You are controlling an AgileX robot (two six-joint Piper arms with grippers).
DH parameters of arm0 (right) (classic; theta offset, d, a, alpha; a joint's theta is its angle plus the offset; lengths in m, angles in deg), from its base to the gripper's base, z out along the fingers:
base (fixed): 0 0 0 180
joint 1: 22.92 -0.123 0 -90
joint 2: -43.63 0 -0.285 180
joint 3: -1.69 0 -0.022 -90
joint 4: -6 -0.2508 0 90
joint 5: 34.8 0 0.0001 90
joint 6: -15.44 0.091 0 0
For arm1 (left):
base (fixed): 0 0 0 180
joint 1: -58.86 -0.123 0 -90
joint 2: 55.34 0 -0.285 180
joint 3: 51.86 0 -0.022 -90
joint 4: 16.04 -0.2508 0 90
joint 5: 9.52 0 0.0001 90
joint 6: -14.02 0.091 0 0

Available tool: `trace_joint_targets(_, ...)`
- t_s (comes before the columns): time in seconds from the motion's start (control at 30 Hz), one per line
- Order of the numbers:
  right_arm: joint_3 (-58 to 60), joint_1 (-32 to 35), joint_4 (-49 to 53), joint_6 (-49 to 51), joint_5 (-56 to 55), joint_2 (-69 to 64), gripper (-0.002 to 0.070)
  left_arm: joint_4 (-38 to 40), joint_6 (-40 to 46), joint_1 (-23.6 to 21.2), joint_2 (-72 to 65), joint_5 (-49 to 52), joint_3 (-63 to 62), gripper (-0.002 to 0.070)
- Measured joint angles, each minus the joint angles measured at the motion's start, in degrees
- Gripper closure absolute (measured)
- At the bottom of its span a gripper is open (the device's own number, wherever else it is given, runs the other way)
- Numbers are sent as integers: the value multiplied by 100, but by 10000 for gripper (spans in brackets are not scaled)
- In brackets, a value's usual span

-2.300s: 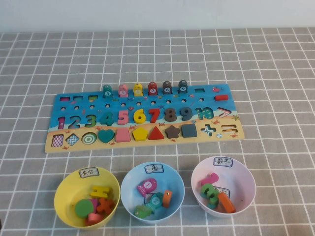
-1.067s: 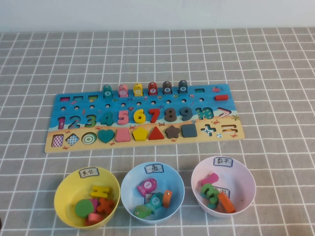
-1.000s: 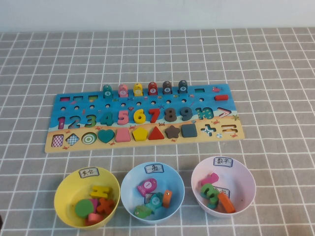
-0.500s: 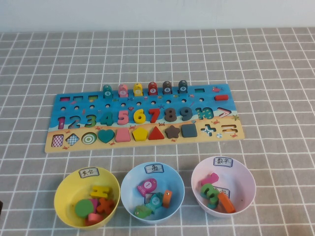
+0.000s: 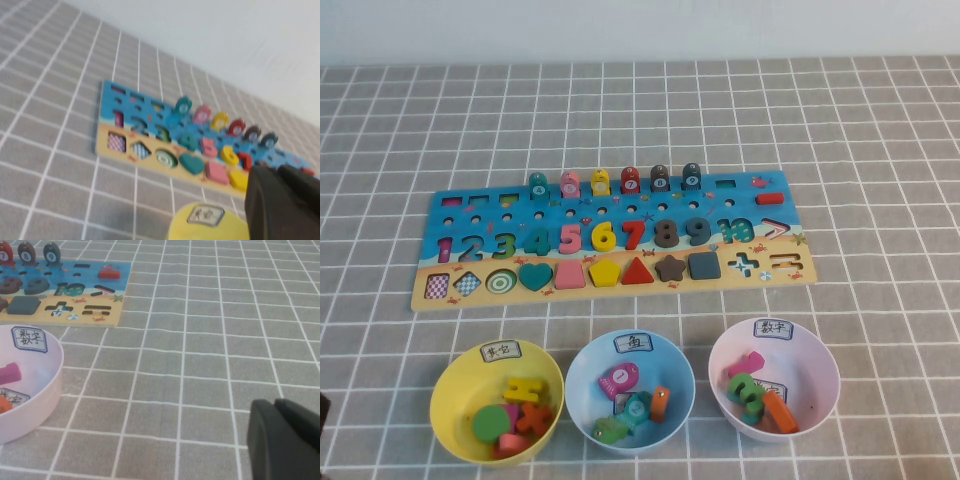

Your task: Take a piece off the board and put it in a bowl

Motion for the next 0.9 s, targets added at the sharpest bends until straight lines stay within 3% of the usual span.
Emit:
trace_joint_targets(0.27, 0, 0, -5, 0, 0, 0, 694, -63, 44, 0, -1974, 1111, -1345, 676)
trace_joint_targets(0.6, 0, 0, -14, 0, 0, 0, 694, -173, 1139, 0, -4201, 2572, -3076, 676)
trace_joint_targets(0.9, 0, 0, -18, 0, 0, 0, 694, -190, 1631, 0, -5872, 3174, -4328, 676)
